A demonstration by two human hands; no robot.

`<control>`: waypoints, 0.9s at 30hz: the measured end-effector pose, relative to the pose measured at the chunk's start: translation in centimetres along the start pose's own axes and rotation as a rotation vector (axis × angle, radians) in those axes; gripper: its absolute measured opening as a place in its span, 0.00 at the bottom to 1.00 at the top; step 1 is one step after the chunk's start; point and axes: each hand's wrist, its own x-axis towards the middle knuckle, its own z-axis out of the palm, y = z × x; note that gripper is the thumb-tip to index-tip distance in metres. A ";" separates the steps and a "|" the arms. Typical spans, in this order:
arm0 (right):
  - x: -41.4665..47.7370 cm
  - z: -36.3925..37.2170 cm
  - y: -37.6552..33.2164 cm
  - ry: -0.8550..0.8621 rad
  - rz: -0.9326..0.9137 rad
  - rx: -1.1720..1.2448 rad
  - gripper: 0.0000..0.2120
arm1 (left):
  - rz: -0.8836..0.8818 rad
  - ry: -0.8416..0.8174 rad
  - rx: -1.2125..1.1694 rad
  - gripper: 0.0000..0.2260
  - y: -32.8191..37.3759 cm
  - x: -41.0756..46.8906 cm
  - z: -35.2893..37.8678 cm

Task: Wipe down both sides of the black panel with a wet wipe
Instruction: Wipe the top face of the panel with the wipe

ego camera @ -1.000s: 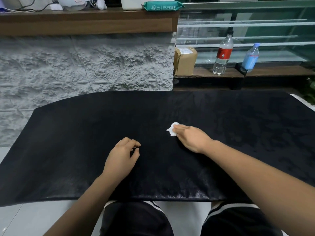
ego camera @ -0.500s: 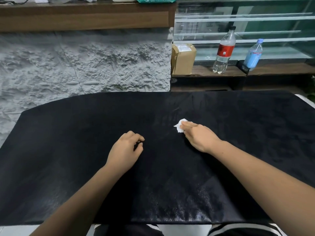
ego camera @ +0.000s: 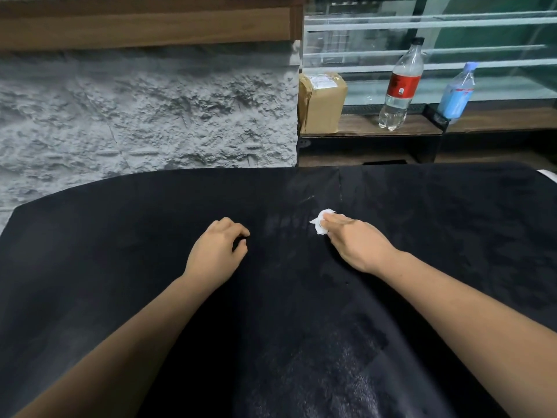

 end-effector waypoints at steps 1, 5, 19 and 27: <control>0.2 0.1 0.1 0.005 -0.002 -0.009 0.11 | -0.005 0.010 0.002 0.08 -0.3 0.5 0.2; 0.2 0.4 -0.1 0.034 -0.036 -0.009 0.10 | -0.029 0.055 0.002 0.08 -1.1 1.7 0.8; -3.4 2.9 -9.1 0.022 -0.403 0.066 0.10 | -0.073 0.162 0.009 0.09 -1.7 1.4 2.6; -3.3 3.9 -9.8 -0.014 -0.453 0.062 0.18 | -0.090 0.160 0.008 0.10 -1.8 1.4 2.7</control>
